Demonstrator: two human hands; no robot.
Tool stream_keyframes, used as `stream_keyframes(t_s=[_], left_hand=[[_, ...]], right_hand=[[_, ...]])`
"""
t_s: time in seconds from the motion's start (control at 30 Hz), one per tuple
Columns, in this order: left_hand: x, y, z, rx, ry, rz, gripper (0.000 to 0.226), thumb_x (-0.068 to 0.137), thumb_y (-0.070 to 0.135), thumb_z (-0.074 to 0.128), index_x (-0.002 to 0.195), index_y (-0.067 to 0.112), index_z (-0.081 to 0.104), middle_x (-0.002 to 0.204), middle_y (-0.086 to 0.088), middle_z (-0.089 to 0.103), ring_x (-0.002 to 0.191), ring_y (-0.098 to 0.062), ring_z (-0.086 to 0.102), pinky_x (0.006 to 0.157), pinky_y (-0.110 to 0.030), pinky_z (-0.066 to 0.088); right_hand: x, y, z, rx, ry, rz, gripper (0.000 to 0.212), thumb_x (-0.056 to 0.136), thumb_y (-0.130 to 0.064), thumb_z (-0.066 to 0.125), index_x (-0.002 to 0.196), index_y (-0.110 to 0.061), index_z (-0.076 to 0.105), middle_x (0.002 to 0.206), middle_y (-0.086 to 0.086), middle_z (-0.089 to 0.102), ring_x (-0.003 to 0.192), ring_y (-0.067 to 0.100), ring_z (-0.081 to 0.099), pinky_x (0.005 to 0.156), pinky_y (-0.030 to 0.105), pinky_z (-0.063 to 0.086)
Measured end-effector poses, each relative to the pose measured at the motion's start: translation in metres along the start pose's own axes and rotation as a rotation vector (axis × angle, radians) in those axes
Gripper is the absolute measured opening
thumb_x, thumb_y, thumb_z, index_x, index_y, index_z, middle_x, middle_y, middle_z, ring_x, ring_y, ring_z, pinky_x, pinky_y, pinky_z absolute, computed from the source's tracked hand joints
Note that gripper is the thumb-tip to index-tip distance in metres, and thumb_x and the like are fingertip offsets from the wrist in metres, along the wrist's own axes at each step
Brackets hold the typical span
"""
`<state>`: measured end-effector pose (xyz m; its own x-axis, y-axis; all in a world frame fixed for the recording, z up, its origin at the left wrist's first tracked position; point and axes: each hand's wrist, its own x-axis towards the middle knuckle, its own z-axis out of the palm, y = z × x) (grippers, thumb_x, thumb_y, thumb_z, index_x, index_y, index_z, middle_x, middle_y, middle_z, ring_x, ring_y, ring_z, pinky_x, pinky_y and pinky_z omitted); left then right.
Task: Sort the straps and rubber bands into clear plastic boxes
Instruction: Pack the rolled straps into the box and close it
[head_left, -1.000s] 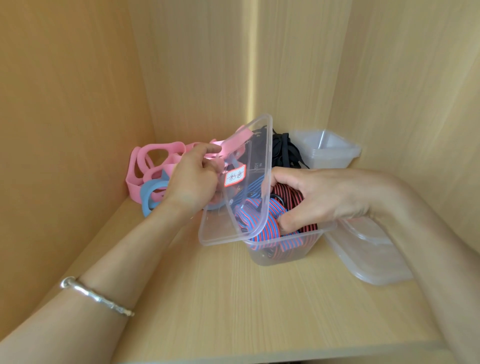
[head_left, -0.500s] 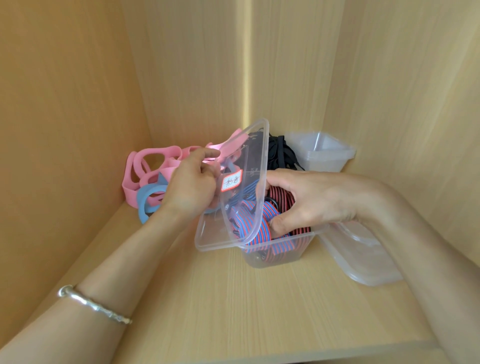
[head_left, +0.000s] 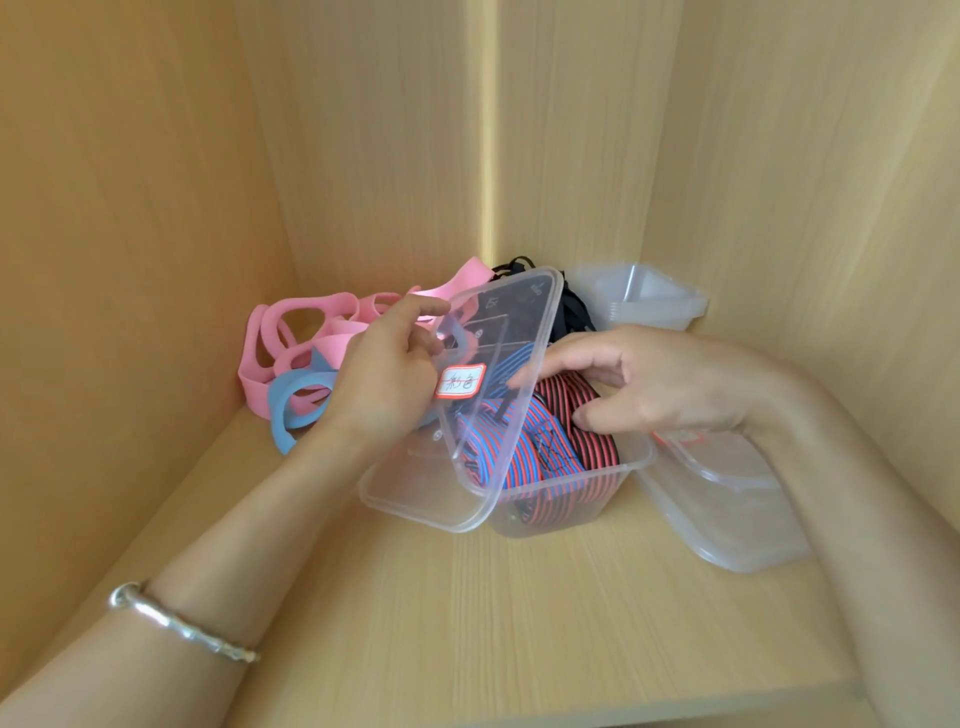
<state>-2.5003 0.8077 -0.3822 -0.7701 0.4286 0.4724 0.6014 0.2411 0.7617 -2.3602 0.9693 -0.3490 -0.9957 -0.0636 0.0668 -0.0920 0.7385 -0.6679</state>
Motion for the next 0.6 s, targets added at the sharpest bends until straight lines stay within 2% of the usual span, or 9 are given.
stream_keyframes(t_s=[0.07, 0.17, 0.27, 0.33, 0.4, 0.5, 0.6], left_hand=[[0.000, 0.000, 0.000, 0.010, -0.001, -0.009, 0.040, 0.094, -0.003, 0.035, 0.112, 0.025, 0.058, 0.061, 0.011, 0.045, 0.043, -0.002, 0.043, 0.040, -0.012, 0.031], [0.000, 0.000, 0.000, 0.035, -0.018, -0.018, 0.042, 0.093, -0.004, 0.034, 0.112, 0.026, 0.056, 0.063, 0.011, 0.047, 0.050, -0.004, 0.043, 0.046, -0.020, 0.034], [0.000, -0.001, 0.001, 0.037, -0.032, -0.028, 0.045, 0.090, -0.006, 0.033, 0.111, 0.027, 0.055, 0.065, 0.010, 0.050, 0.052, -0.007, 0.045, 0.048, -0.024, 0.035], [0.001, -0.002, 0.001, 0.043, -0.029, -0.026, 0.045, 0.091, -0.005, 0.033, 0.111, 0.027, 0.055, 0.066, 0.010, 0.050, 0.054, -0.008, 0.046, 0.050, -0.025, 0.035], [0.001, -0.002, 0.001, 0.059, -0.028, -0.027, 0.044, 0.091, -0.005, 0.034, 0.109, 0.029, 0.055, 0.067, 0.011, 0.051, 0.056, -0.007, 0.046, 0.053, -0.026, 0.037], [0.001, -0.003, 0.001, 0.055, -0.032, -0.034, 0.043, 0.090, -0.004, 0.034, 0.107, 0.030, 0.054, 0.073, 0.011, 0.055, 0.061, -0.011, 0.050, 0.062, -0.029, 0.041], [0.001, -0.004, 0.002, 0.049, -0.034, -0.040, 0.042, 0.090, -0.004, 0.034, 0.103, 0.032, 0.053, 0.074, 0.009, 0.056, 0.061, -0.014, 0.051, 0.060, -0.028, 0.042]], right_hand=[[0.002, 0.002, 0.000, -0.028, -0.037, 0.004, 0.058, 0.064, -0.017, 0.055, 0.110, -0.052, 0.065, 0.124, -0.003, 0.064, 0.123, 0.033, 0.053, 0.107, 0.060, 0.035], [0.005, 0.006, 0.000, -0.067, -0.037, 0.001, 0.054, 0.063, -0.028, 0.056, 0.113, -0.047, 0.063, 0.120, 0.008, 0.065, 0.117, 0.042, 0.054, 0.101, 0.064, 0.039], [0.005, 0.008, 0.000, -0.009, 0.009, -0.023, 0.043, 0.071, -0.015, 0.055, 0.111, -0.028, 0.066, 0.118, 0.003, 0.068, 0.115, 0.031, 0.059, 0.104, 0.055, 0.041], [0.006, 0.008, 0.001, 0.016, 0.032, -0.029, 0.041, 0.072, -0.011, 0.052, 0.109, -0.021, 0.066, 0.117, 0.002, 0.068, 0.115, 0.026, 0.060, 0.105, 0.051, 0.042], [0.007, 0.008, 0.001, 0.024, 0.027, -0.043, 0.042, 0.070, -0.009, 0.050, 0.107, -0.022, 0.067, 0.118, 0.000, 0.069, 0.116, 0.021, 0.061, 0.106, 0.048, 0.042], [0.006, 0.010, -0.003, 0.084, -0.016, -0.051, 0.045, 0.070, -0.009, 0.050, 0.103, -0.034, 0.069, 0.120, -0.004, 0.069, 0.120, 0.018, 0.059, 0.109, 0.043, 0.040], [0.003, 0.011, -0.006, 0.211, -0.097, -0.045, 0.045, 0.074, -0.011, 0.056, 0.112, -0.035, 0.064, 0.127, -0.004, 0.065, 0.126, 0.015, 0.054, 0.112, 0.036, 0.037]])
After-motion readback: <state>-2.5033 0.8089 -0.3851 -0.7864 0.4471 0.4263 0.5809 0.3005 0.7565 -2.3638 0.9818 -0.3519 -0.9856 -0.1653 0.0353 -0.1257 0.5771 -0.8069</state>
